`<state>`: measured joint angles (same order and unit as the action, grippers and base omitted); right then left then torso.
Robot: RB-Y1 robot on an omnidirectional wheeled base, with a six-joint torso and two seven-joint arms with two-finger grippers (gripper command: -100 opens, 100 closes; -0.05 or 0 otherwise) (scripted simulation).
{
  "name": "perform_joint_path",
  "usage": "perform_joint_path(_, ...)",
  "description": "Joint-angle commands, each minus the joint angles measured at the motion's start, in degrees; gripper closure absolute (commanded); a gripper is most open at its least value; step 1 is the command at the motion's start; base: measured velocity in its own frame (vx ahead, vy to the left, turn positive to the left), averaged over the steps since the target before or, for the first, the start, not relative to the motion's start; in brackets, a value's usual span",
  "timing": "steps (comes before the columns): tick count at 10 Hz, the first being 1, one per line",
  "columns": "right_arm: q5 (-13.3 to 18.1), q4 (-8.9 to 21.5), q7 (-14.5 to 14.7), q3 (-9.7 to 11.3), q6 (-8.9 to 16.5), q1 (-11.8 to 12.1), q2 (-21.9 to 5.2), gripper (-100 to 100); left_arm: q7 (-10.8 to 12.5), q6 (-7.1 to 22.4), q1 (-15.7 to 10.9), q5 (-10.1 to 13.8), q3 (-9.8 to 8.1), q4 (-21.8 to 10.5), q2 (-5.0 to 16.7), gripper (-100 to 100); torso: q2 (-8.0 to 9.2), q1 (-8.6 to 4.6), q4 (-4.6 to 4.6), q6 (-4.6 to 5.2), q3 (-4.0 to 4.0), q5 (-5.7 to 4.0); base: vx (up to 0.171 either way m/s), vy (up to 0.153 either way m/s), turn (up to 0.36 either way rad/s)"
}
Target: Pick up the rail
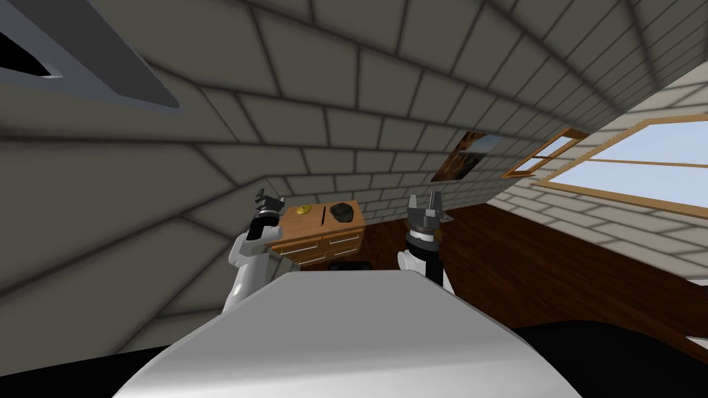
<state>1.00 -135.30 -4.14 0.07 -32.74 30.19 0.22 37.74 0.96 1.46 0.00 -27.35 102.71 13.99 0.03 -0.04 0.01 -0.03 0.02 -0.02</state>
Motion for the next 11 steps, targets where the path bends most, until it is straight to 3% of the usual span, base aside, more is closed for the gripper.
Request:
perform_joint_path(1,0.0,0.0,0.0,0.0,0.0,0.0,0.0,0,2.82,2.86,-2.4,0.17,-2.17,-2.86,0.93,-100,0.0,0.0,0.0,0.0,0.0,0.0,-0.009,-0.029,-0.151)
perform_joint_path(3,0.0,0.0,0.0,0.0,0.0,0.0,0.0,0,2.82,3.21,-2.4,0.17,-2.17,-3.55,0.93,-100,0.01,-0.05,0.0,0.0,0.01,-0.01,-0.003,-0.022,-0.027)
perform_joint_path(4,0.0,0.0,0.0,0.0,0.0,0.0,0.0,0,5.42,6.01,-4.47,0.23,-4.21,-5.9,1.71,-100,0.0,0.0,0.0,-0.01,0.0,0.0,0.0,-0.029,-0.119)
perform_joint_path(5,0.0,0.0,0.0,0.0,0.0,0.0,0.0,0,5.42,6.19,-4.47,0.23,-4.21,-6.9,1.71,-100,-0.02,-0.04,0.0,0.03,-0.01,0.0,-0.002,-0.031,-0.081)
perform_joint_path(6,0.0,0.0,0.0,0.0,0.0,0.0,0.0,0,7.6,7.88,-6.55,0.23,-6.24,-9.77,2.51,-100,-0.01,-0.05,0.0,0.0,-0.01,-0.01,-0.003,-0.049,-0.151)
perform_joint_path(7,0.0,0.0,0.0,0.01,0.0,0.0,0.0,0,7.97,9.24,-6.55,0.23,-6.24,-10.31,2.51,-100,-0.01,-0.11,0.0,0.02,0.0,-0.02,-0.003,-0.036,-0.071)
perform_joint_path(8,0.0,0.0,0.0,0.0,0.0,0.0,0.0,0,10.24,11.13,-8.62,0.15,-8.26,-12.38,3.35,-100,0.01,-0.07,0.0,-0.01,0.0,-0.02,0.001,-0.043,-0.141)
perform_joint_path(10,0.0,0.0,0.0,0.0,0.0,0.0,0.0,0,10.44,12.35,-8.62,0.15,-8.26,-13.78,3.35,-100,0.0,-0.06,0.0,0.0,0.0,-0.01,-0.002,-0.019,-0.033)
perform_joint_path(11,0.0,0.0,0.0,0.0,0.0,0.0,0.0,0,12.83,15.35,-10.68,0.0,-10.25,-16.23,4.2,-100,0.01,0.01,0.0,-0.02,0.0,0.01,-0.004,-0.027,-0.142)
